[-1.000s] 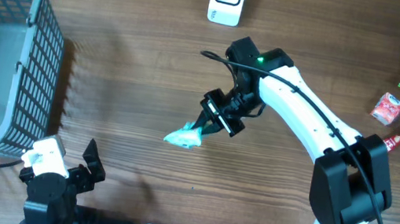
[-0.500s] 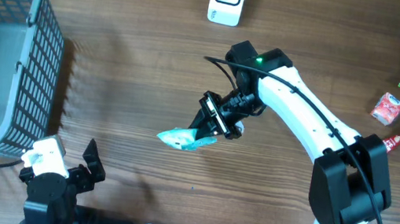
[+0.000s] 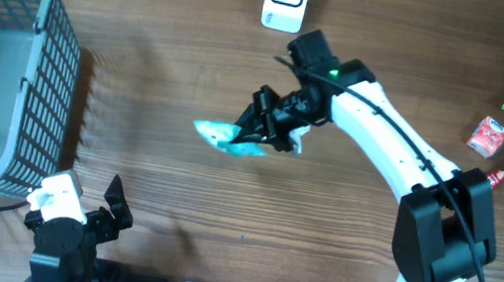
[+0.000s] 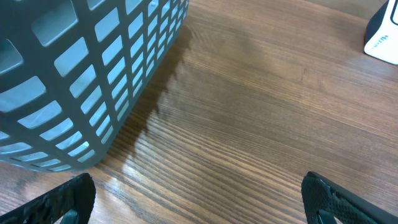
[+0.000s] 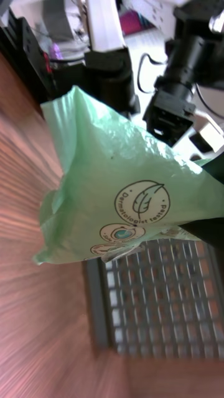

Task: Scan the item barcode
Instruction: 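Lift wipes pack and raise it toward the scanner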

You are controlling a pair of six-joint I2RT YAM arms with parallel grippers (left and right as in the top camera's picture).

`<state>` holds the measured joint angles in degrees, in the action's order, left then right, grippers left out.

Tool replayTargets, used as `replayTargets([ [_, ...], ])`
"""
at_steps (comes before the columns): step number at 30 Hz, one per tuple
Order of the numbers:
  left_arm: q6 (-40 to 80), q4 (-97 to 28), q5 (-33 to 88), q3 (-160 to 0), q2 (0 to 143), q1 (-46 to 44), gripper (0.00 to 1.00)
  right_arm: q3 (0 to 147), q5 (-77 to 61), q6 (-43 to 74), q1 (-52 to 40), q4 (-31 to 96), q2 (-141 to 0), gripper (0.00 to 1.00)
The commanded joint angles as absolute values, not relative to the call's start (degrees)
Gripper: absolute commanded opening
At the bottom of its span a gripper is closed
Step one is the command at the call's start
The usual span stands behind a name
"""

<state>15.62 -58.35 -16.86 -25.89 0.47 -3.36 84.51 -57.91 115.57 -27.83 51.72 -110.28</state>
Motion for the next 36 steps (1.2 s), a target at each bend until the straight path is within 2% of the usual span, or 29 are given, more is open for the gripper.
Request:
replayTargets([
  [1,15.90,-58.28,-17.43,-25.71,0.30,-3.14,1.00,84.90,-58.04,118.48,-25.12,55.64,-110.37,0.04],
  [11,15.90,-58.30,-17.43,-25.71,0.30,-3.14,1.00,84.84,-56.07,118.48,-16.93,73.45,-111.96,0.05],
  [17,15.90,-58.30,-17.43,-25.71,0.30,-3.14,1.00,84.77,-54.68,118.45,-13.06,92.42,-117.45,0.05],
  [33,15.90,-58.28,-17.41,-25.71,0.30,-3.14,1.00,84.68,-55.29,117.95,-12.69,91.81,-120.46,0.04],
  [36,15.90,-58.30,-17.43,-25.71,0.30,-3.14,1.00,84.68,-55.55,108.84,-12.69,87.57,-120.46,0.04],
])
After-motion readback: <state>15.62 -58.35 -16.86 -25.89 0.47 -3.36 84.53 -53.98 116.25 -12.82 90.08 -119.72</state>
